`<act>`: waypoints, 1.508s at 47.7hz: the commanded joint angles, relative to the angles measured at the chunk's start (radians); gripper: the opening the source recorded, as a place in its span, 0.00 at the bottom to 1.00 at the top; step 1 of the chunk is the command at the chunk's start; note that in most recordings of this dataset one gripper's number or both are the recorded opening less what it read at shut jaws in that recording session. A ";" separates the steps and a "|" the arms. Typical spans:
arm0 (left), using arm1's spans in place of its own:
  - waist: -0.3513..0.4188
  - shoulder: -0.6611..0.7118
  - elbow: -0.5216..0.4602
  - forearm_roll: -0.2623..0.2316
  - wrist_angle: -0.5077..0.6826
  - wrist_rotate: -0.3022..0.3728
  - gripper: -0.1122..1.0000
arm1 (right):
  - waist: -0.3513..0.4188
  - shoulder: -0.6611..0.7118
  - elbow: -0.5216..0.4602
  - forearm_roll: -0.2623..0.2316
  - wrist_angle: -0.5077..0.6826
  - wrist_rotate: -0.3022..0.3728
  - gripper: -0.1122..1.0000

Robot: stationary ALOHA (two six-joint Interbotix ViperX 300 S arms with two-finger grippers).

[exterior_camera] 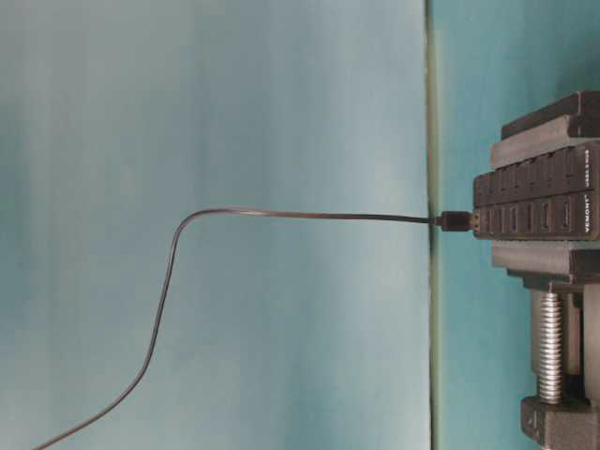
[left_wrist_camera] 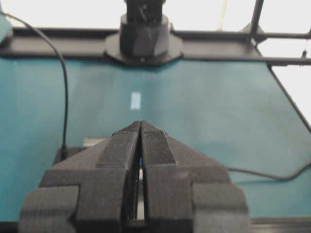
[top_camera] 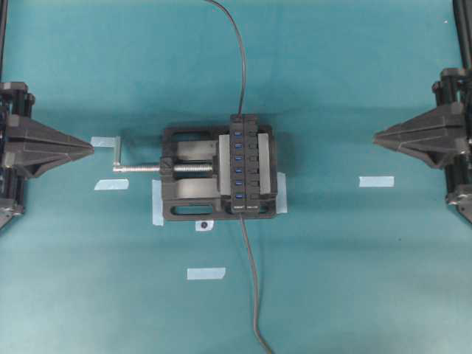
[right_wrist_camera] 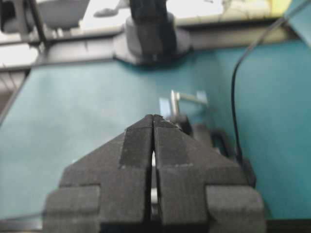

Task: Insert the USB into the second port from the front of the fixed hub.

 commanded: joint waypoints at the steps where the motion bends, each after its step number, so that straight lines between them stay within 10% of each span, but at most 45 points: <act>1: 0.000 0.008 -0.034 0.002 0.028 0.002 0.10 | -0.014 0.023 -0.032 0.002 0.038 0.015 0.09; 72: -0.006 0.071 -0.078 0.002 0.336 -0.002 0.10 | -0.166 0.635 -0.350 -0.017 0.288 0.048 0.09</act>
